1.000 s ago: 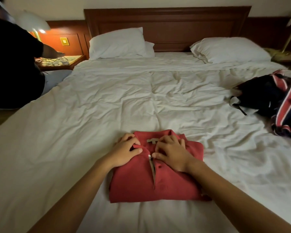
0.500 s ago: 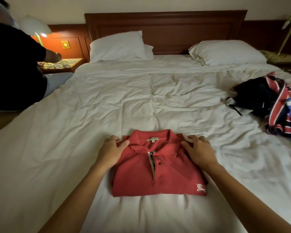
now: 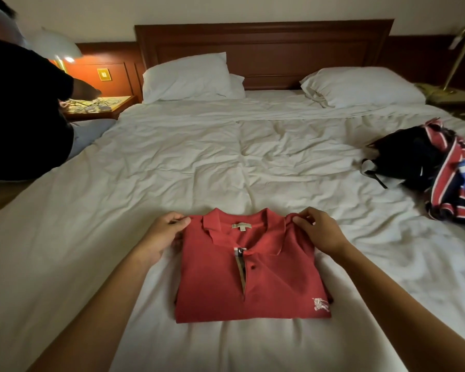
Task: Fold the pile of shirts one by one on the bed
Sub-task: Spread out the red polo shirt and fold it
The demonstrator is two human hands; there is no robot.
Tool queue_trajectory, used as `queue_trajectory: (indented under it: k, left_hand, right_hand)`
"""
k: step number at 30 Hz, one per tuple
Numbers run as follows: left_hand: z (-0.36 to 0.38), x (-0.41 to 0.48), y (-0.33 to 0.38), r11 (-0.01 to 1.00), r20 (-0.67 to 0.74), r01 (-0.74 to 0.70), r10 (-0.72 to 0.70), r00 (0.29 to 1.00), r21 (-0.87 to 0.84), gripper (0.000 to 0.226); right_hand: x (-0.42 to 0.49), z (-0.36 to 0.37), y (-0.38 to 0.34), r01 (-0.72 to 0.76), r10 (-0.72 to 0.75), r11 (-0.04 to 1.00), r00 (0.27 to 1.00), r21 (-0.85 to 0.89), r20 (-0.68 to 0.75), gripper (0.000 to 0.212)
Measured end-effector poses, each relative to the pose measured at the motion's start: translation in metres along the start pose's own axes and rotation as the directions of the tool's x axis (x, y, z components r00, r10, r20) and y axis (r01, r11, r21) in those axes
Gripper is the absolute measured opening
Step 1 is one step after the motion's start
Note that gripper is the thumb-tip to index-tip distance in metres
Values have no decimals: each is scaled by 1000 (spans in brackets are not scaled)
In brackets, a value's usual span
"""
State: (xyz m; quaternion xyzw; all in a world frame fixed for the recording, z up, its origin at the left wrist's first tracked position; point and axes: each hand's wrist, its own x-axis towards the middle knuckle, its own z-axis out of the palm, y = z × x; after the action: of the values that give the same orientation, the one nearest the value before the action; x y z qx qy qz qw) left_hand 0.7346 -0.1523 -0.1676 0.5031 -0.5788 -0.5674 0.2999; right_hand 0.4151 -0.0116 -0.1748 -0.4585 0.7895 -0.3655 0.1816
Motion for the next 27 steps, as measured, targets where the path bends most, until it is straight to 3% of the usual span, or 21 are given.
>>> queue_trajectory:
  k: [4,8,12,16,20,25,27]
  left_hand:
    - [0,14,-11,968,-16,26,-23,1000,250,10]
    - [5,18,-12,923,-75,-28,62,995,383,24]
    - [12,-2,-8,895,-167,61,15,986,441,67]
    - [15,-34,-16,867,-124,144,-96,988,477,85]
    - [16,-72,-17,872,-158,90,-15,987,481,75]
    - [23,-121,-32,814,-58,-96,156,986,572,30]
    - [23,-129,-39,845,-114,-115,203,973,522,30]
  right_hand:
    - [14,10,8,-47,82,977,983,-209,162,16]
    - [12,11,-1,-90,109,981,988,-171,105,24]
    - [-21,-4,-9,-173,176,970,984,-171,4,56]
    - [-77,-8,-14,-168,183,975,978,-143,97,63]
    - [-107,2,-23,-58,63,996,995,-67,78,60]
    - [-132,8,-22,24,-24,1000,1000,-15,12,56]
    - [-138,9,-17,46,-45,999,996,13,-73,46]
